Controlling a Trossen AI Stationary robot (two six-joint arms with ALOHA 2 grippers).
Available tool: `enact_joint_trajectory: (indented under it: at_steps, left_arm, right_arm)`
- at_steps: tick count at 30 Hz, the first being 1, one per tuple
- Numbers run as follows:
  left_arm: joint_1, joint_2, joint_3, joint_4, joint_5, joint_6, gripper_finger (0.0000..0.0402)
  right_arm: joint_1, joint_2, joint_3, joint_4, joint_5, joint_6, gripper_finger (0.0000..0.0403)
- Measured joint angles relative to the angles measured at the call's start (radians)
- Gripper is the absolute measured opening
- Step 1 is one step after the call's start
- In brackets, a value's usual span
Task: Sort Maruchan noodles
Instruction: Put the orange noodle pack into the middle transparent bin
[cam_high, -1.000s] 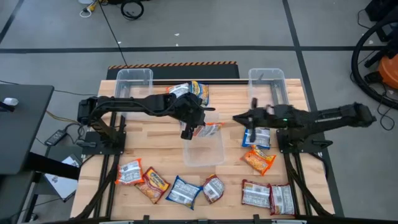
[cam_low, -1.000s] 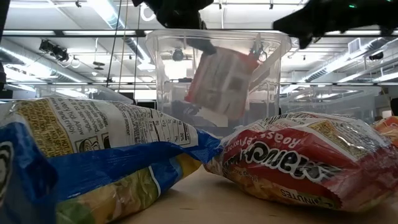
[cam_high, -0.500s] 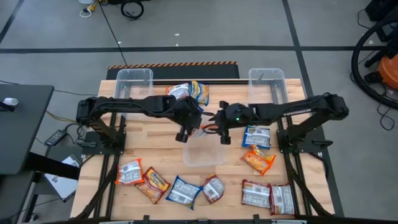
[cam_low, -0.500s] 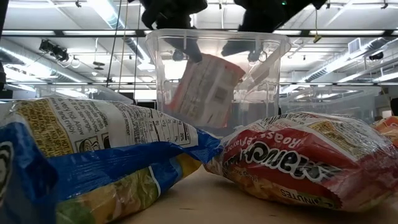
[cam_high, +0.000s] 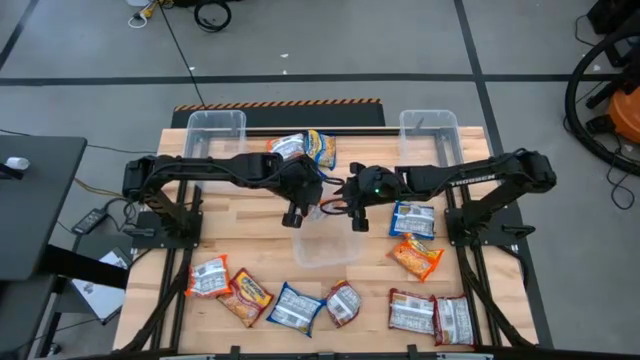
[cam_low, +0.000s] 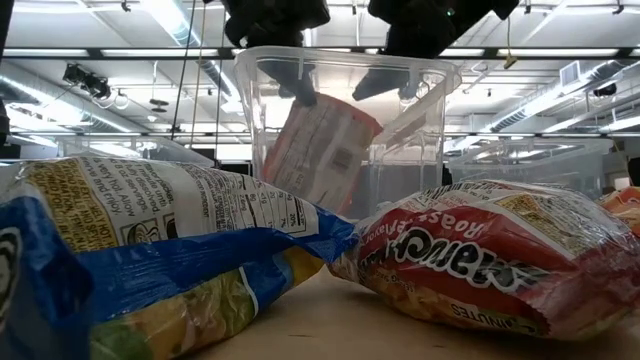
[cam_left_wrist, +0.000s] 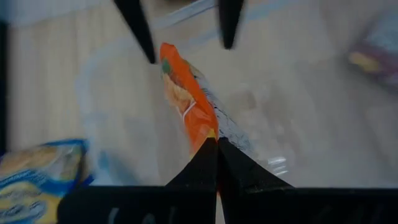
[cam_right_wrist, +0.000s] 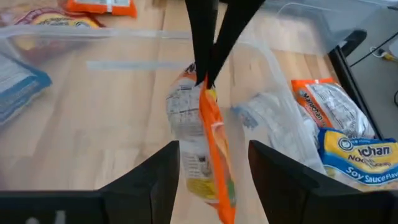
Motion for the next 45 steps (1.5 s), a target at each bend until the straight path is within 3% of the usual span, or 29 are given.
enact_joint_trajectory:
  at_steps: [6,12,20,31,38,45]
  left_arm:
    - [0.012,0.017,0.000,-0.002,-0.064,-0.048,0.0002]
    - [0.012,0.058,0.000,-0.045,-0.119,-0.050,0.0003]
    - [0.012,0.062,0.000,-0.104,-0.210,-0.027,0.0025]
    - [0.012,0.078,0.001,-0.164,-0.167,-0.103,0.0098]
    - [0.017,0.103,-0.001,-0.147,-0.170,-0.104,0.0099]
    - [0.016,0.092,0.006,-0.155,-0.251,-0.102,0.0099]
  right_arm:
    - [0.001,0.001,0.000,-0.016,0.010,0.005,0.0197]
    - [0.039,-0.100,0.000,-0.203,0.112,0.072,0.0197]
    - [0.090,-0.220,-0.001,-0.380,0.110,0.192,0.0197]
    - [0.121,-0.222,-0.049,-0.372,0.107,0.217,0.0197]
    - [0.133,-0.227,-0.053,-0.433,0.107,0.259,0.0197]
    - [0.165,-0.256,-0.051,-0.532,0.107,0.301,0.0197]
